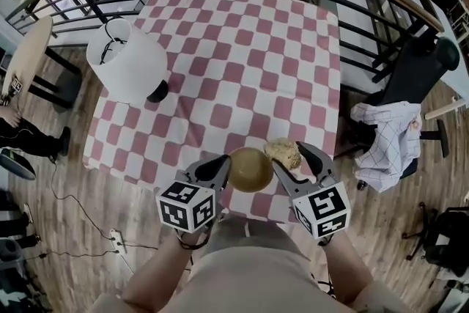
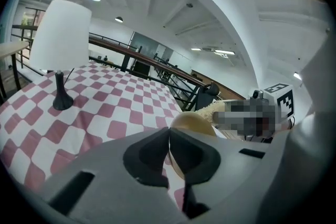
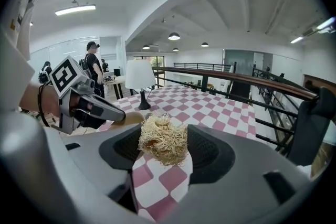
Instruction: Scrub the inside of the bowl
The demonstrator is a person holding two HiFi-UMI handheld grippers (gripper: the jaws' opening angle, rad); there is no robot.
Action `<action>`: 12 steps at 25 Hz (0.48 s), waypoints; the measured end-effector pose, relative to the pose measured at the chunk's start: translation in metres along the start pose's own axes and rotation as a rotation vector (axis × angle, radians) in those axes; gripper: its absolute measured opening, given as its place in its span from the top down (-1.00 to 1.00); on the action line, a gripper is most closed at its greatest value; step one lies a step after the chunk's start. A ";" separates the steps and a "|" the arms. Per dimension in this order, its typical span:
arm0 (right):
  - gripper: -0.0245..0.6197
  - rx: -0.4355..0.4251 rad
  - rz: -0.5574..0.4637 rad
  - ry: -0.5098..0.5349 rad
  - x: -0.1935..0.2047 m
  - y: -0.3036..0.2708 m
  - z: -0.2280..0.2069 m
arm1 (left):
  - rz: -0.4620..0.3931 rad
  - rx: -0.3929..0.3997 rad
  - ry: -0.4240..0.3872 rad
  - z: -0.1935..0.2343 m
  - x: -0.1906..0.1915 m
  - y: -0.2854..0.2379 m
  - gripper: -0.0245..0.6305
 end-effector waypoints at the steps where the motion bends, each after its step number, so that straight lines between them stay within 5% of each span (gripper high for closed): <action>1: 0.14 0.005 0.011 -0.004 0.004 -0.004 -0.002 | 0.013 0.006 0.010 0.002 0.004 -0.004 0.88; 12: 0.14 0.023 0.125 -0.123 0.072 -0.046 -0.027 | 0.100 0.030 0.099 0.018 0.067 -0.049 0.88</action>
Point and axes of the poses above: the fingertips, and each gripper's own axes: y backward along the fingers, z to its left, x out of its underside, the point moved 9 cm from there along y, backward along the fingers, and after that the axes turned 9 degrees about -y, right-handed, at the moved point
